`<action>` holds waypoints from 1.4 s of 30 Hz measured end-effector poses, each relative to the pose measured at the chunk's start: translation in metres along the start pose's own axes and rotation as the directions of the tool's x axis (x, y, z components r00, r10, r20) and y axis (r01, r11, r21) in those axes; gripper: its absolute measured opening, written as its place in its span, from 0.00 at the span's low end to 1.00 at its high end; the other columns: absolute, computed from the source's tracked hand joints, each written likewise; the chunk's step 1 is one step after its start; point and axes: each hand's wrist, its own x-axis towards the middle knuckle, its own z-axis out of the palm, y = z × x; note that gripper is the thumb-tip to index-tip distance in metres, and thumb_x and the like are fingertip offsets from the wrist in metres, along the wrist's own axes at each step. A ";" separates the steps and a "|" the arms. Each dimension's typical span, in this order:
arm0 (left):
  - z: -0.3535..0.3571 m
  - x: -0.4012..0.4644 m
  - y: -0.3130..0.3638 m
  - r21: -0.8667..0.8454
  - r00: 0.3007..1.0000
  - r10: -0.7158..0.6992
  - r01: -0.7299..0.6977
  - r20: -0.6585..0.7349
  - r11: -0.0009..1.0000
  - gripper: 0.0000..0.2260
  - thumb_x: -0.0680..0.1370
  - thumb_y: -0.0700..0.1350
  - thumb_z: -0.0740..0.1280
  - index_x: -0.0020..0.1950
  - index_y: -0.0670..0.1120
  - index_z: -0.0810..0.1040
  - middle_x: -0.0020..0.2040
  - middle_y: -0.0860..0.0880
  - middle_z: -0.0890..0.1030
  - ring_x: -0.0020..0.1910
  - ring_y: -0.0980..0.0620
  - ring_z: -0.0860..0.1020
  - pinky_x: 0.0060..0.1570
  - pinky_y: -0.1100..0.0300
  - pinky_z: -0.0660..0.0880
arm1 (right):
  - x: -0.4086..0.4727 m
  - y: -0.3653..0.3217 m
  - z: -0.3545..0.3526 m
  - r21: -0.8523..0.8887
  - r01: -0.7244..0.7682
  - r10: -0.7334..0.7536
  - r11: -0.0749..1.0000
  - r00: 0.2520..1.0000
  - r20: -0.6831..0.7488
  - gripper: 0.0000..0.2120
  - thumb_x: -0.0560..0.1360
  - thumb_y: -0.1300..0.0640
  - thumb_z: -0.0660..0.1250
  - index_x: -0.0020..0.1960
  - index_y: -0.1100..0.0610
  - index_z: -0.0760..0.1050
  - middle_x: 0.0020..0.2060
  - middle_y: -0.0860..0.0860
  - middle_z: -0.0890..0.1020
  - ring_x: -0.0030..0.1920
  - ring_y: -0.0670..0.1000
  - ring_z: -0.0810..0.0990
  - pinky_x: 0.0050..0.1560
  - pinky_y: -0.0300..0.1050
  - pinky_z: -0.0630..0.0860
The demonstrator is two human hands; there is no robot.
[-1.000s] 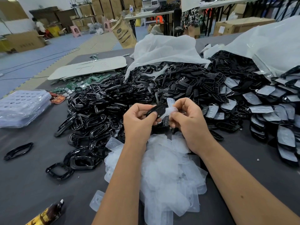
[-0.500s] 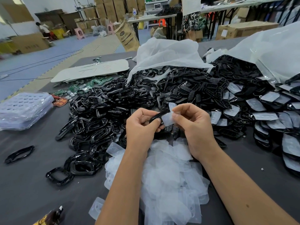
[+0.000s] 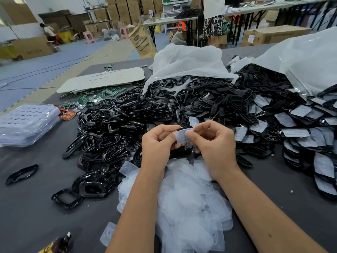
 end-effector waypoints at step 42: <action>0.000 -0.001 -0.003 0.039 0.997 0.072 -0.073 0.036 0.997 0.13 0.76 0.28 0.70 0.44 0.45 0.85 0.42 0.42 0.87 0.38 0.51 0.85 0.38 0.63 0.80 | 0.002 0.004 0.003 -0.204 -0.013 -0.003 0.979 0.997 -0.079 0.09 0.71 0.57 0.80 0.36 0.53 0.82 0.30 0.50 0.84 0.30 0.49 0.80 0.35 0.49 0.79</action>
